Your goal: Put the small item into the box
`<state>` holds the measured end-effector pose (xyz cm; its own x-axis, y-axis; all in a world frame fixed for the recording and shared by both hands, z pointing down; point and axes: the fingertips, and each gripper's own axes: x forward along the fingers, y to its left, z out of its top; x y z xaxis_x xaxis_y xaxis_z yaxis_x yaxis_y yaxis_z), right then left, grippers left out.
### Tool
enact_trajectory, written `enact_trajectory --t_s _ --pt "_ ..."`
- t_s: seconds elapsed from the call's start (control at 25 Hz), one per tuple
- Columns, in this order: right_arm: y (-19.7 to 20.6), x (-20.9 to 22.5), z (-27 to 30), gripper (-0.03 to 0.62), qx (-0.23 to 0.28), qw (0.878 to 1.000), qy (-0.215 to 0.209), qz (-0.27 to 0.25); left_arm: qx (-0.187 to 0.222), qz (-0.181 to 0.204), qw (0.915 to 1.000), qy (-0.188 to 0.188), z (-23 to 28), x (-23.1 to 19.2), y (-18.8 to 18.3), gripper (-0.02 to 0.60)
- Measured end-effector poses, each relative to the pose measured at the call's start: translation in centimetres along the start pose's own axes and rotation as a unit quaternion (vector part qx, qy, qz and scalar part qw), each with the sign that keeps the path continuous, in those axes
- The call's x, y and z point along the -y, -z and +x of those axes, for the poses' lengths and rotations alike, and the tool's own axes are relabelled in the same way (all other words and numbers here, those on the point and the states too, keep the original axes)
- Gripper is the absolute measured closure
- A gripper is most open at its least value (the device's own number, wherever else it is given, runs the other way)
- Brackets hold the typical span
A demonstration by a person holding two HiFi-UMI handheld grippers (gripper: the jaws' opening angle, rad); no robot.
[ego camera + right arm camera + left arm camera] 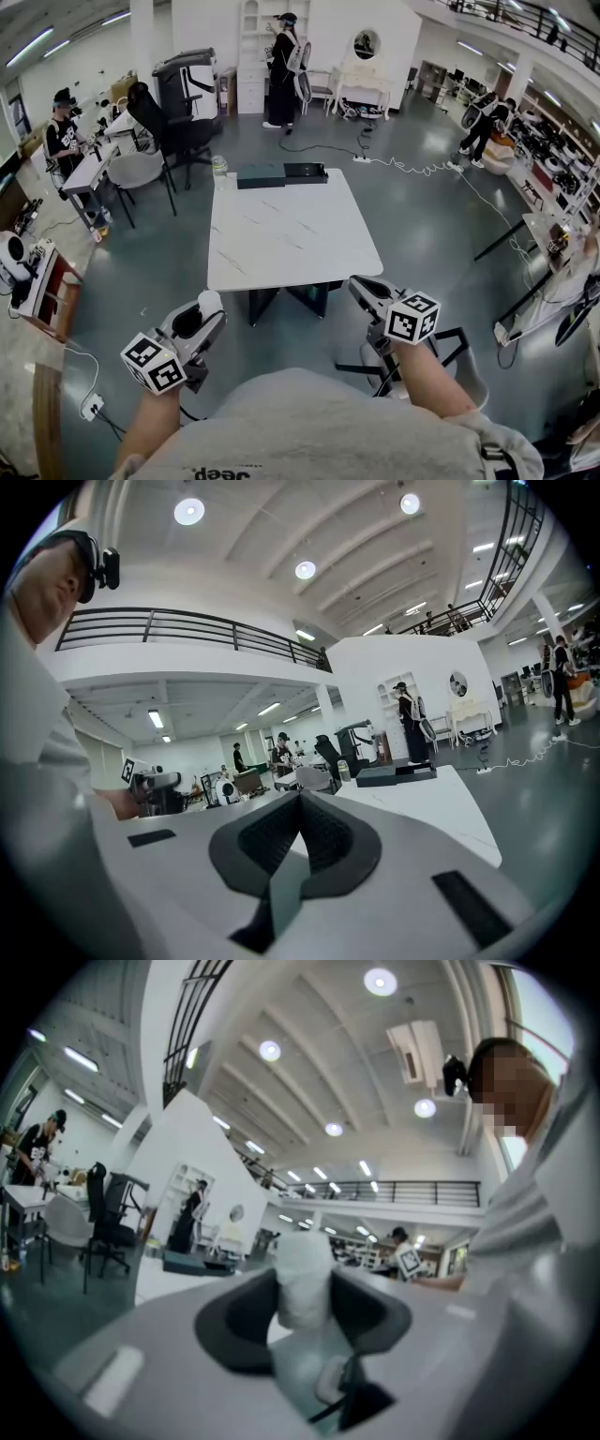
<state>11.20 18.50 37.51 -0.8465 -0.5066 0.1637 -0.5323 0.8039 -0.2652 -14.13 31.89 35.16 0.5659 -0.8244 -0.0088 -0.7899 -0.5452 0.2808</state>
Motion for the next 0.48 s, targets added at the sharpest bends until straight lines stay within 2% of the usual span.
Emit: enact_trajectory --t_s 0.48 --pt "-0.2 4.2 -5.0 0.588 0.009 1.000 -0.028 0.000 -0.008 0.009 0.9998 0.013 7.4 4.7 1.0 0.402"
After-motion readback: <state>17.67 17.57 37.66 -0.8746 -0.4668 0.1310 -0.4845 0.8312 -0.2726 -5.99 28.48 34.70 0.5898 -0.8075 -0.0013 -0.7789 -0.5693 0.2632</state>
